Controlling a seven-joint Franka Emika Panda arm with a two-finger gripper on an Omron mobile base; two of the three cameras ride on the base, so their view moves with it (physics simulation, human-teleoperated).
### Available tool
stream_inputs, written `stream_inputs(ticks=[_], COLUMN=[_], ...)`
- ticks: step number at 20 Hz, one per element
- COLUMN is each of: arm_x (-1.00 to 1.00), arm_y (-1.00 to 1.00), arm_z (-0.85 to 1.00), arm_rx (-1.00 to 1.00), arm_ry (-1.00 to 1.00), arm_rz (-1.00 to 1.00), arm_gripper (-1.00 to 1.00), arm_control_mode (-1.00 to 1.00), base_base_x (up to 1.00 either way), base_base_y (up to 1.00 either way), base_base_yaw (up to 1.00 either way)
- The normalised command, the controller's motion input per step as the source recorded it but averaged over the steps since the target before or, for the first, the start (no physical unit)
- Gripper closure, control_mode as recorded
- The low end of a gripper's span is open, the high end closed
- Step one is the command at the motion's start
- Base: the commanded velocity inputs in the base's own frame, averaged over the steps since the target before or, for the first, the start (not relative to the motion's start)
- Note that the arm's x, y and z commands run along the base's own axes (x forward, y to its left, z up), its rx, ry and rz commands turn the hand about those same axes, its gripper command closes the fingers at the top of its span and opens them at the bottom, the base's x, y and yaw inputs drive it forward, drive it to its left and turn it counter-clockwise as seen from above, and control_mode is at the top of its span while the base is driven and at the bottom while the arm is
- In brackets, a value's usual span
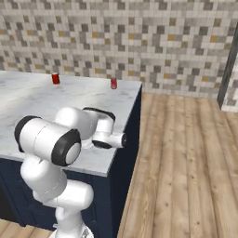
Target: Four empty soda cans are scattered around the kitchen. Gather all the cans and cluster them next to the stove for recycling.
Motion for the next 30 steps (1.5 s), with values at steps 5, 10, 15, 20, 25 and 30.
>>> stream_inputs(ticks=[5,10,15,20,25,30], arm_x=[-0.32,-0.28,-0.30,-0.52,-0.62,-0.47], arm_y=[-0.07,-0.02,0.00,-0.06,-0.06,-0.01], arm_z=[0.77,0.93,0.87,0.52,0.18,0.02], arm_rx=[0.02,0.02,0.01,0.01,0.00,0.00], arm_ry=[-0.09,-0.07,-0.08,-0.10,-0.16,-0.12], arm_rz=[0.00,0.00,0.00,0.00,0.01,0.01], arm_gripper=[1.00,1.00,1.00,1.00,1.00,1.00], arm_control_mode=[-1.00,-1.00,-1.00,-1.00,-1.00,-1.00], base_base_x=[0.00,0.00,0.00,0.00,0.00,0.00], base_base_y=[0.00,0.00,0.00,0.00,0.00,0.00], base_base_yaw=[0.00,0.00,0.00,0.00,0.00,0.00])
